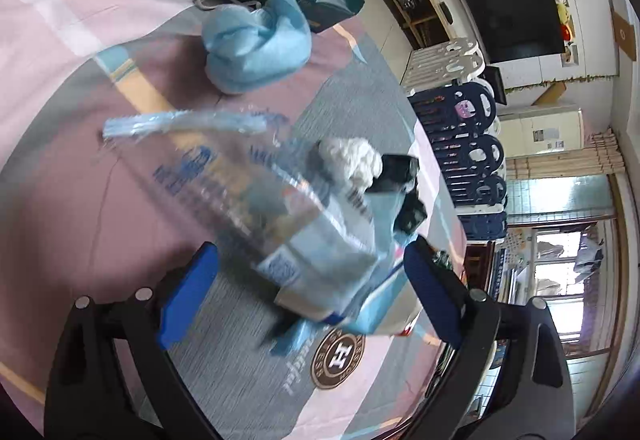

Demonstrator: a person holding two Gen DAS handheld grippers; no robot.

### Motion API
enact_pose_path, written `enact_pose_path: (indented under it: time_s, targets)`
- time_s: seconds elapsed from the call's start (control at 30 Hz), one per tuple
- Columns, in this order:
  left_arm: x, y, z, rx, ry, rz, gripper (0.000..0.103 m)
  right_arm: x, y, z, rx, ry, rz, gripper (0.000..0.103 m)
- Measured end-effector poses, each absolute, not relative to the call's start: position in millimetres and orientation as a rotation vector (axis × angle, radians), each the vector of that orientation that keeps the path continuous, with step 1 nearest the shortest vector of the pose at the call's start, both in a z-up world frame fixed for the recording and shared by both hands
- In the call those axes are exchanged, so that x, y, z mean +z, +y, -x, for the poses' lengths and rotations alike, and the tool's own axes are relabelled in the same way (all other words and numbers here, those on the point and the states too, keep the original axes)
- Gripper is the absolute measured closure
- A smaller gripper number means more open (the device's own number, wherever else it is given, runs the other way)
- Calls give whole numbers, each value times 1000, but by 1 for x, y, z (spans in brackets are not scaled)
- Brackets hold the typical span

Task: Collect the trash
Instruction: 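Reach the left tool to the clear printed zip bag and grasp it, then grasp the white paper cup with the right tool while the left tool holds the zip bag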

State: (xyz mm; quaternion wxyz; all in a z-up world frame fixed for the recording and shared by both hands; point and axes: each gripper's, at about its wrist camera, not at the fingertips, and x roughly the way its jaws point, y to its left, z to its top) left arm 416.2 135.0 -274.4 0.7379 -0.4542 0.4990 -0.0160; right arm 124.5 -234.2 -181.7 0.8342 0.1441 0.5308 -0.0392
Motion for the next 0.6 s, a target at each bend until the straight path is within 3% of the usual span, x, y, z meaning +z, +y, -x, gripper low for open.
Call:
enact_pose_path:
  time_s: [0.03,0.1,0.13,0.2,0.27,0.33,0.4,0.6]
  targets:
    - [-274,135,-419,-38,1082,993,11,-183,-232,-129,-79,1125,-306,31]
    - [-272,137,-421,-11,1063,966,27,-184,-226,-139,-68,1124,-306,31]
    - [-272,137,-421,-11,1067,954,43,-183,-222,-144,-60,1120,-307,31]
    - [-270,139,-418,-43,1051,952,53,-181,-215,-154,-44,1109,-305,31]
    - [-263,140,-409,-56,1024,896,77,-177,-206,-166,-24,1092,-294,31]
    - [-256,142,-395,-59,1018,834,87,-173,-196,-180,-3,1065,-278,31]
    - [-241,142,-367,-61,989,738,92,-169,-185,-195,11,1034,-265,31]
    - [-225,154,-285,-1,983,572,93,-170,-132,-279,150,943,-290,29]
